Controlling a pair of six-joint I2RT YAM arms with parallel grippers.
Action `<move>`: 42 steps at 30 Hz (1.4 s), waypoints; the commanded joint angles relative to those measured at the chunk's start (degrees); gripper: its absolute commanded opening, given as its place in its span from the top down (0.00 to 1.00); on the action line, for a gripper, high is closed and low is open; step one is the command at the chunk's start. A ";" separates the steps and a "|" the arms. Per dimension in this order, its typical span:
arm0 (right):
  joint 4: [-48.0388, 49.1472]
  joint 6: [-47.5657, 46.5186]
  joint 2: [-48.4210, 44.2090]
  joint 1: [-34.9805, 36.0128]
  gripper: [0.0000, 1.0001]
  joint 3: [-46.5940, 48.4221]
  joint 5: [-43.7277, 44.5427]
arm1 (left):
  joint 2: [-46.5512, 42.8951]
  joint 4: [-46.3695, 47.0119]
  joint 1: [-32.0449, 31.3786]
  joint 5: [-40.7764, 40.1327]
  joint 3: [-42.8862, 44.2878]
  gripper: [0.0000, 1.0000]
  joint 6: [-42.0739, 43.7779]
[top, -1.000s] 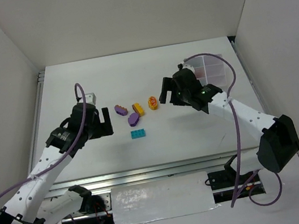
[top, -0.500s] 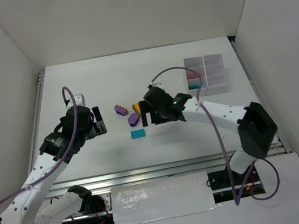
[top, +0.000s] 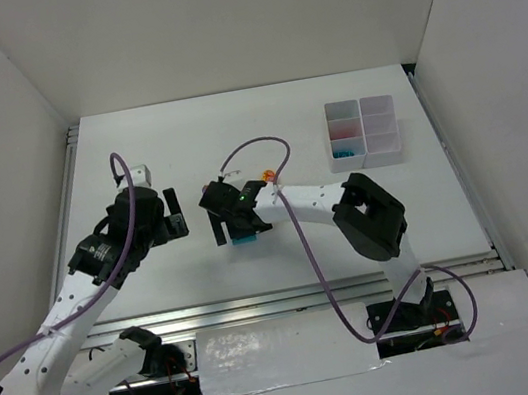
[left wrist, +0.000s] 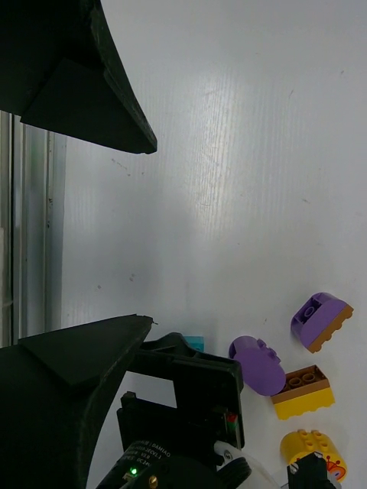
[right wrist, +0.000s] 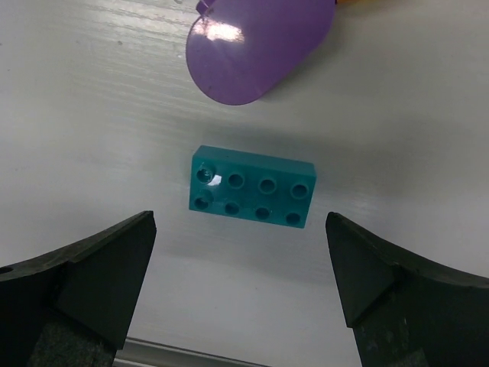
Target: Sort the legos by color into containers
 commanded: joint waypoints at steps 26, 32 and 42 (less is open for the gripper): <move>4.54 -4.25 -13.14 -1.61 0.98 -7.32 1.97 | -1.79 2.55 0.39 2.90 0.82 0.00 2.77; 4.98 -18.76 -23.87 -13.82 1.00 -10.76 -3.31 | -1.97 2.73 0.48 3.69 0.82 0.00 3.11; 5.32 -32.74 -22.04 -34.49 1.00 -6.98 3.72 | -2.59 3.78 0.48 5.62 0.29 0.00 3.91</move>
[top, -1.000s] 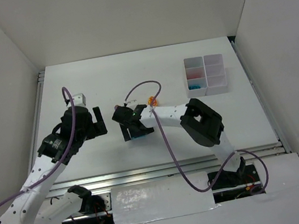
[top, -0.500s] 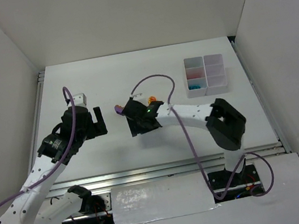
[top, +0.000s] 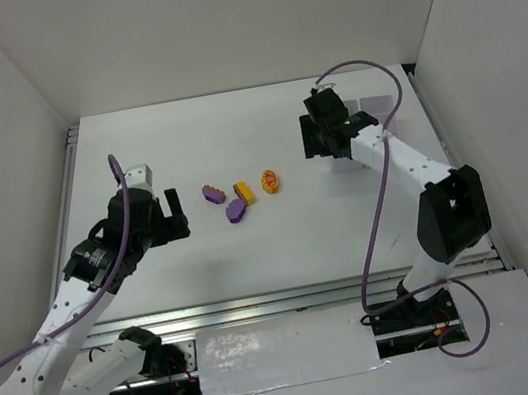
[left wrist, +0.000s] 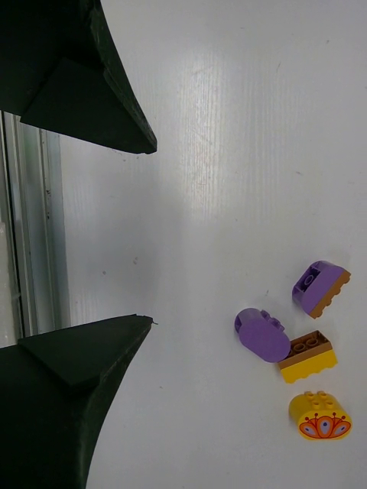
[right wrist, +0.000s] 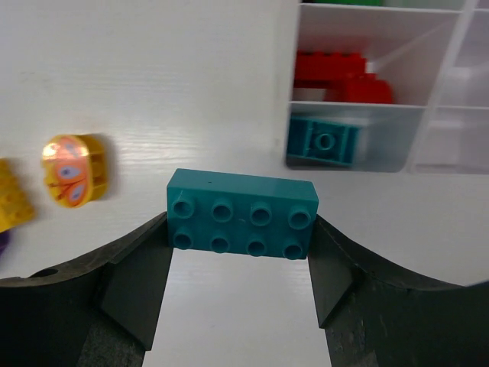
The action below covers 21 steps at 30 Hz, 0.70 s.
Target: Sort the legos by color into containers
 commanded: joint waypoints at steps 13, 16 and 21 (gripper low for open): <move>6.66 -12.23 6.63 -8.74 1.00 0.23 3.04 | 0.83 3.28 0.31 4.04 0.29 0.00 2.71; 7.46 -11.79 6.81 -8.92 1.00 -0.39 5.33 | 0.92 3.20 0.31 4.39 0.29 0.01 2.89; 7.55 -11.36 7.95 -10.23 0.93 -0.04 5.86 | 0.57 3.81 0.31 5.71 -0.15 0.00 3.32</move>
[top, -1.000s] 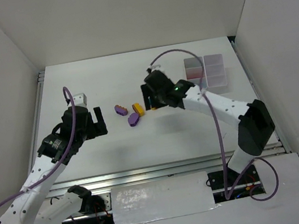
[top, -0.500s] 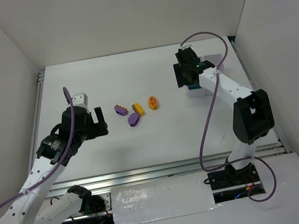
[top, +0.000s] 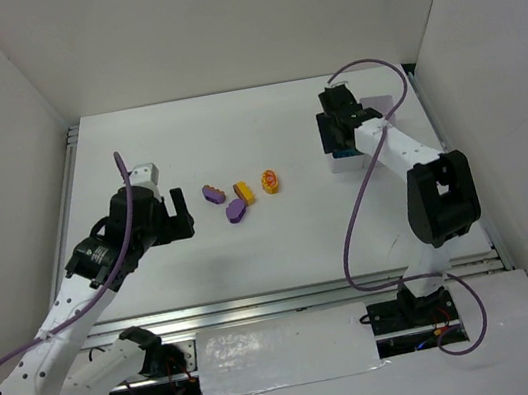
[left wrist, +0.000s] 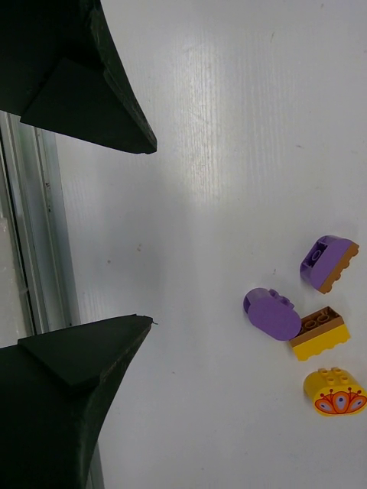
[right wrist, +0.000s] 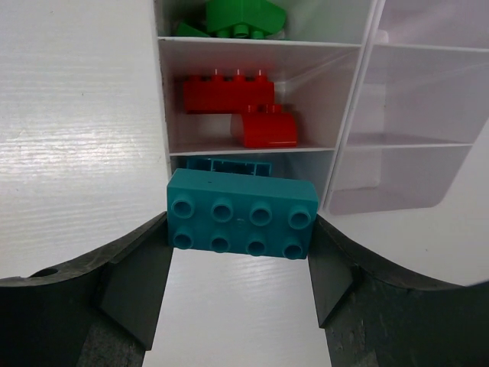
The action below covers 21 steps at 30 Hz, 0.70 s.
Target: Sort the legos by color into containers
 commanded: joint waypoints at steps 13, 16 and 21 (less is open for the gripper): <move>3.49 0.43 2.19 -2.22 0.63 0.99 0.89 | -0.35 2.83 0.26 3.51 -0.22 0.00 2.41; 3.49 0.34 2.19 -2.22 0.62 0.91 0.37 | -0.35 2.92 0.18 3.69 -0.30 0.00 2.50; 4.36 0.08 2.01 -2.40 0.57 -0.06 -0.34 | -0.35 2.92 0.26 4.04 -0.30 0.00 2.67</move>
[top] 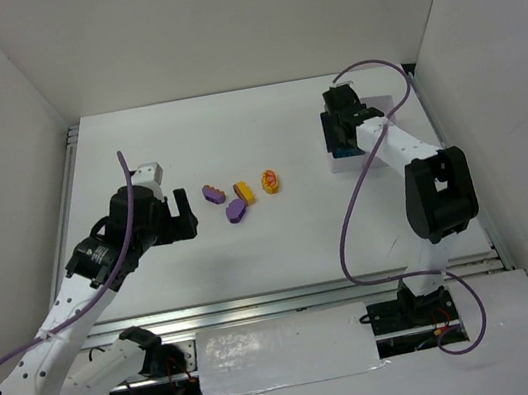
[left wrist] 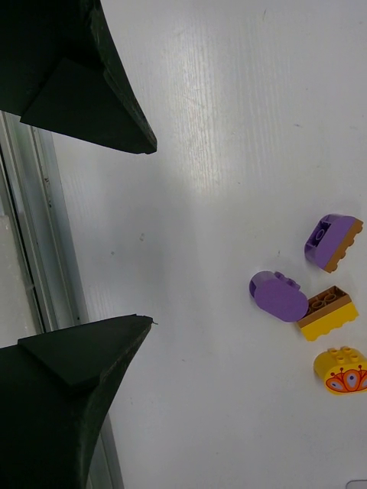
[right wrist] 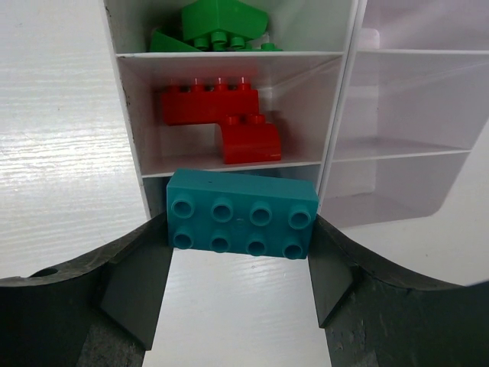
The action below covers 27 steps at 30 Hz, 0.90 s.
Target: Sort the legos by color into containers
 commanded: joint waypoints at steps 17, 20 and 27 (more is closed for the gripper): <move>2.44 0.50 1.41 -0.32 0.31 -0.06 -0.05 | -0.85 2.62 0.26 2.59 -0.63 0.00 1.93; 2.88 0.76 0.18 -0.32 0.28 -0.85 -0.31 | -0.94 2.88 0.26 2.85 -0.63 0.00 2.02; 2.80 1.29 0.26 -0.32 0.02 -1.03 0.48 | -0.94 2.97 0.26 3.29 -0.72 0.01 2.20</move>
